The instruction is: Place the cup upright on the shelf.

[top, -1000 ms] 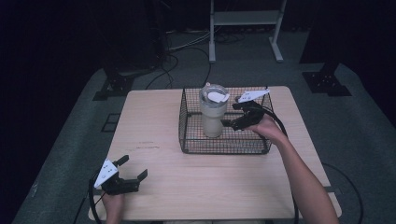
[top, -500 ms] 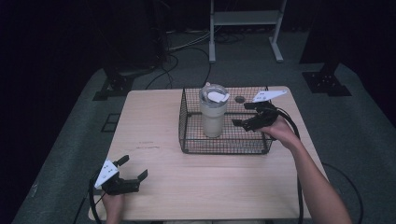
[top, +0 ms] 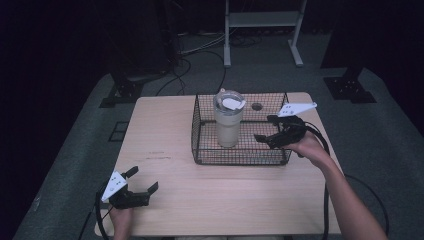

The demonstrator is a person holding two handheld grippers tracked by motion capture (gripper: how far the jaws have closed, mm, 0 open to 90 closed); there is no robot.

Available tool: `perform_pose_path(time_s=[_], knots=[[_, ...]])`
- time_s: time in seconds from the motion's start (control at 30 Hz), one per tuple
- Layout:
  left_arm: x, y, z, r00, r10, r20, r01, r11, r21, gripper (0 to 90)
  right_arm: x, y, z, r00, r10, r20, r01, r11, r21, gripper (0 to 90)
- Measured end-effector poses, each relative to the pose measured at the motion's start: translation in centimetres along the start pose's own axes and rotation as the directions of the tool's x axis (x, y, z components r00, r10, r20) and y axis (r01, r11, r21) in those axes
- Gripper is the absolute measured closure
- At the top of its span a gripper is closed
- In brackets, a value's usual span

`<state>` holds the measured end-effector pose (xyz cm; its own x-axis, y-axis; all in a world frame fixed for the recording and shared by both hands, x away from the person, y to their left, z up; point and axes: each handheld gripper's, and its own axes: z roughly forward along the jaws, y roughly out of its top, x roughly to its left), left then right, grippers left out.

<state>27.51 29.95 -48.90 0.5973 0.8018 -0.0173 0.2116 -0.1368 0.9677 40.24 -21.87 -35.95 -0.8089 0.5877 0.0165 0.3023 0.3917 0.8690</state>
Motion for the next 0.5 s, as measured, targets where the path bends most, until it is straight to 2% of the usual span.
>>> perform_pose_path(time_s=[0.23,0.3,0.5], knots=[[-0.1,0.0,0.0,1.0000,-0.002,0.000,0.002,1.0000,0.005,0.0,0.4,-1.3,-1.3,0.9999,0.015,-0.001,-0.015,1.000,-0.004,8.4],[-0.1,0.0,0.0,1.0000,0.000,0.000,0.000,1.0000,0.006,0.0,0.5,-1.8,-1.8,0.9999,0.014,-0.001,-0.014,1.000,-0.022,8.4],[-0.1,0.0,0.1,1.0000,0.004,-0.002,-0.004,0.9999,0.010,0.0,0.9,-2.7,-2.9,0.9999,0.012,-0.002,-0.012,1.000,-0.016,8.4]])
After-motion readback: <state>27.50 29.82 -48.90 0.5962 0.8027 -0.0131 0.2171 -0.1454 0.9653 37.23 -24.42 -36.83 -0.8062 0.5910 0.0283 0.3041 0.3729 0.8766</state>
